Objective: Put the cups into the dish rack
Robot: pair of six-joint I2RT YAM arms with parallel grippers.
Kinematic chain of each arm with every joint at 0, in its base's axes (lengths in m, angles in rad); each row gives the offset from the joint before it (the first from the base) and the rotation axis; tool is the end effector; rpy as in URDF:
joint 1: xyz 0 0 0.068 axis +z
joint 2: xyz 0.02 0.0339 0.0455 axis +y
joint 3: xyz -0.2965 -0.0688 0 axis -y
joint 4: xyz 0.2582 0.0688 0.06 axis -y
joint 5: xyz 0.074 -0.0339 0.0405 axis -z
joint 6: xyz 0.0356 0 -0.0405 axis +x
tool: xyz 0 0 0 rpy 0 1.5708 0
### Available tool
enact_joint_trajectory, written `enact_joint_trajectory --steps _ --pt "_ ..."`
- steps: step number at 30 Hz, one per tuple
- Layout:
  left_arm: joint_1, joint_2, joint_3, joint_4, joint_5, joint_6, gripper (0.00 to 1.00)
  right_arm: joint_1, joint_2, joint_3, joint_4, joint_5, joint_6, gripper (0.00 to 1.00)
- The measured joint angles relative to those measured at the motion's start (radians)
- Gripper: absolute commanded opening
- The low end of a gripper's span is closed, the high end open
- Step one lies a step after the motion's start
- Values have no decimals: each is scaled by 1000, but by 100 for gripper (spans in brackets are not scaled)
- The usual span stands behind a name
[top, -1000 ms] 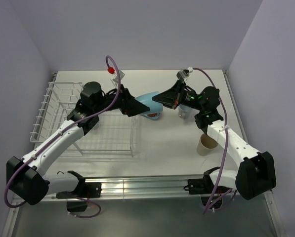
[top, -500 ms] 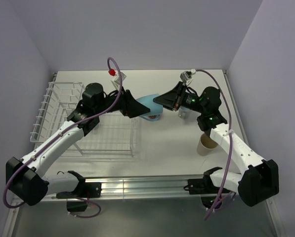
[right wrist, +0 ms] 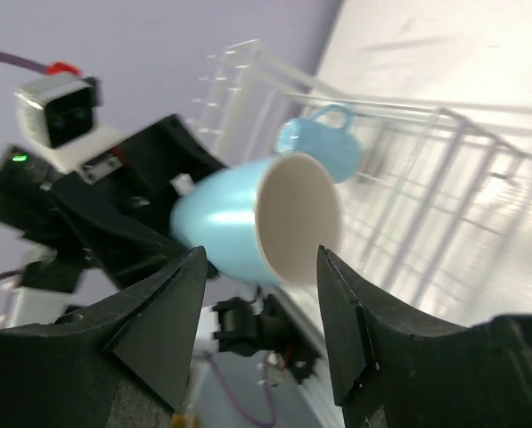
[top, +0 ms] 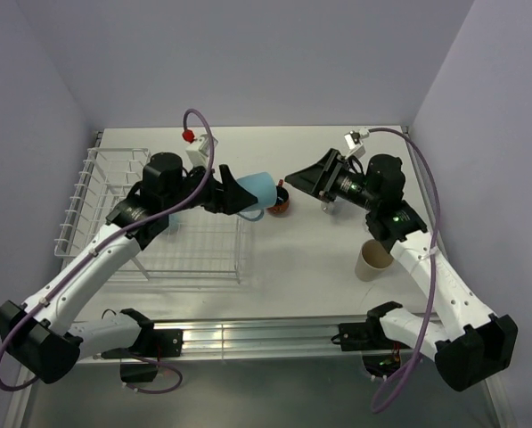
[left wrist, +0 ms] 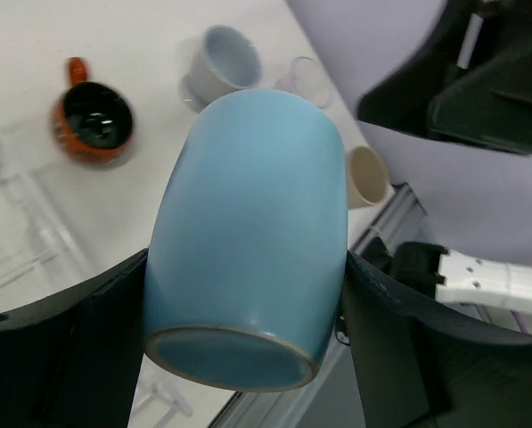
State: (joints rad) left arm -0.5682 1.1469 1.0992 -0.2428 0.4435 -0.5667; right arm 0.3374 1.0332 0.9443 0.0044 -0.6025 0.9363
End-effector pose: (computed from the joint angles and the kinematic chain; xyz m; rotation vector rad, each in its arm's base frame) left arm 0.2114 -0.1531 0.4010 0.3344 1.9821 -1.1704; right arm 0.2138 0.0964 0.3963 0.0397 1.8586 1.4233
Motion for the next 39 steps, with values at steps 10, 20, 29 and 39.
enact_joint_trajectory --steps 10,20,29,39 --pt "20 35 278 -441 -442 32 0 0 -108 4 -248 225 -174 62" --pt "74 266 340 -642 -658 43 0 0 -134 3 -344 329 -251 62" --pt "106 385 365 -676 -708 59 0 0 -135 -15 -357 346 -277 62" --pt "143 451 360 -668 -703 82 0 0 -133 -29 -356 346 -281 62"
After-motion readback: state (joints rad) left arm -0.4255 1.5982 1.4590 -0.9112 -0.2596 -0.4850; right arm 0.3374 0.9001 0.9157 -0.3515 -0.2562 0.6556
